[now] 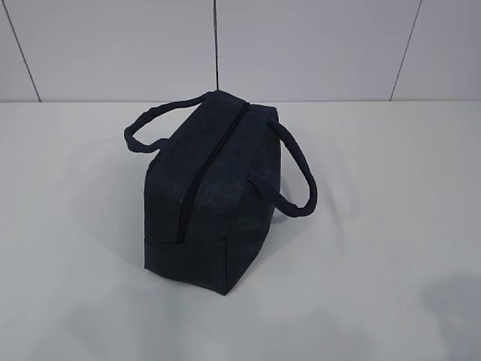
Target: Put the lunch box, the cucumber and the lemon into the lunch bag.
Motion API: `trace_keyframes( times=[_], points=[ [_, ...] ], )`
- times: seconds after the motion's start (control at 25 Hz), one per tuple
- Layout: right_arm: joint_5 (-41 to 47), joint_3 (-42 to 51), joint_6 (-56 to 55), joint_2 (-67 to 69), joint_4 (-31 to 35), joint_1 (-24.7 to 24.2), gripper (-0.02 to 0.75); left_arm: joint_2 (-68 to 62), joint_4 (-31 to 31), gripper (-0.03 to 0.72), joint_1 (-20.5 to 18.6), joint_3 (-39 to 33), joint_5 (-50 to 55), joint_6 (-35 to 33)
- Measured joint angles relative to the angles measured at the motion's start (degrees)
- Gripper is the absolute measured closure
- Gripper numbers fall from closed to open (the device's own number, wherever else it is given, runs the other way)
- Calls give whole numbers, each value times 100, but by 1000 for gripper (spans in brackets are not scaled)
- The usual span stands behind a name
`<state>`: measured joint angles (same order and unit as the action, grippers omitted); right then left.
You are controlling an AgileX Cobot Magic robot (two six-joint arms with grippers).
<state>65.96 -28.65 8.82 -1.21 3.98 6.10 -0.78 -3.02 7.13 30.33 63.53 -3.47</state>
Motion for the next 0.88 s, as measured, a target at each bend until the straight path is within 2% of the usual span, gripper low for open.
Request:
trace_keyframes(
  times=[0.88],
  points=[
    [-10, 0, 0, 0, 0, -9, 351, 0, -21, 454, -15, 0, 0, 0]
  ],
)
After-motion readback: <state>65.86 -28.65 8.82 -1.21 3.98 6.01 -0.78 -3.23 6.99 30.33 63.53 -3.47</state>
